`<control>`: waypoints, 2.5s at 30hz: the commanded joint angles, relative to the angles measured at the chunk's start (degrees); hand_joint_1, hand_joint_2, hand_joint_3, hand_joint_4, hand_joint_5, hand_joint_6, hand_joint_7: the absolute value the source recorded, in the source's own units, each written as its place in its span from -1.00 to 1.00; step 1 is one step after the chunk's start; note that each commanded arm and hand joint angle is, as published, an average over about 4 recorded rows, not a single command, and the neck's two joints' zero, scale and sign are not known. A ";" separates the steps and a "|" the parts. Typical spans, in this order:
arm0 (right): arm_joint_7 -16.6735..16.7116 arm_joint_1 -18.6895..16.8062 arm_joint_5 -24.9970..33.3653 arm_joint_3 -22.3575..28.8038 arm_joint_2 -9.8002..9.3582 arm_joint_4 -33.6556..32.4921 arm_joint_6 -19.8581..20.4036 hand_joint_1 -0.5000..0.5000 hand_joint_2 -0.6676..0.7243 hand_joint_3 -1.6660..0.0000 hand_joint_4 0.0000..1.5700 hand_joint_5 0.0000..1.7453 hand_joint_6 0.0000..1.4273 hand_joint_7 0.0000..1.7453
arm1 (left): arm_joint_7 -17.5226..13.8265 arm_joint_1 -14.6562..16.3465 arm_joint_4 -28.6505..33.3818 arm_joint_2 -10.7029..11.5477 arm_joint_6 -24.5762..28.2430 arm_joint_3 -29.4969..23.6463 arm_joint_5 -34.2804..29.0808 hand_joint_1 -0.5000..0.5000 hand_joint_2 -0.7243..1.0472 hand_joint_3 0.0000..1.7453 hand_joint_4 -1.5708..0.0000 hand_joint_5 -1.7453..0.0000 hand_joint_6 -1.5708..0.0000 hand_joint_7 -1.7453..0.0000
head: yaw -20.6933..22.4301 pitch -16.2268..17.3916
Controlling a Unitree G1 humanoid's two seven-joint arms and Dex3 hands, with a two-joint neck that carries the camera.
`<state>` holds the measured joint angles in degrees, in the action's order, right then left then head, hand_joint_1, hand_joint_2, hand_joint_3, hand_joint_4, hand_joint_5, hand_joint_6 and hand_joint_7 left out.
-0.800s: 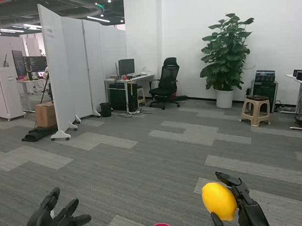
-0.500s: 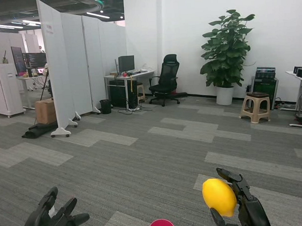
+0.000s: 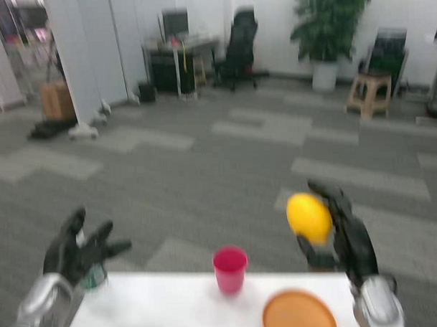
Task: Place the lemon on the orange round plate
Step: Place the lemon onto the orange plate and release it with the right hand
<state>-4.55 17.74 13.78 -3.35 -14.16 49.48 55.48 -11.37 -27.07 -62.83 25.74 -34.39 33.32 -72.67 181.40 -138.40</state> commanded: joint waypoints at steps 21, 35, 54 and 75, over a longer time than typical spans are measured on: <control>0.24 -0.60 -0.90 -0.82 -0.25 4.27 0.03 -0.08 -0.91 -0.33 -0.96 0.56 -0.88 -0.28 | 0.12 -0.26 -0.28 0.28 -0.24 -0.14 0.16 1.00 0.90 -0.93 1.00 1.00 1.00 1.00 | -13.80 20.78; 0.33 2.47 -1.67 -3.53 -1.41 17.36 -1.49 -0.08 -0.91 -0.24 -0.94 0.50 -0.84 -0.28 | 0.14 -0.46 -0.37 0.28 -0.24 -0.10 0.16 1.00 0.90 -0.90 1.00 1.00 1.00 1.00 | -14.02 19.57; -0.99 6.21 -12.99 -5.79 -1.44 25.34 -13.57 -0.08 -0.82 -0.14 -0.97 0.44 -0.88 -0.28 | 0.20 -0.53 -0.54 -0.16 -0.24 -0.14 0.16 1.00 0.90 -0.90 1.00 1.00 1.00 1.00 | -13.67 20.20; -2.61 6.25 -14.48 -5.88 -1.44 25.93 -19.53 -0.23 -0.73 0.24 -1.00 -0.03 -1.00 -0.50 | 0.20 -0.53 -0.54 -0.25 -0.24 -0.19 0.16 1.00 0.90 -0.90 1.00 1.00 1.00 1.00 | -13.43 20.14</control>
<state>-6.95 22.94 -0.76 -9.29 -15.49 75.11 36.34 -11.35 -27.07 -63.17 25.51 -34.42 33.34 -72.68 167.97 -118.26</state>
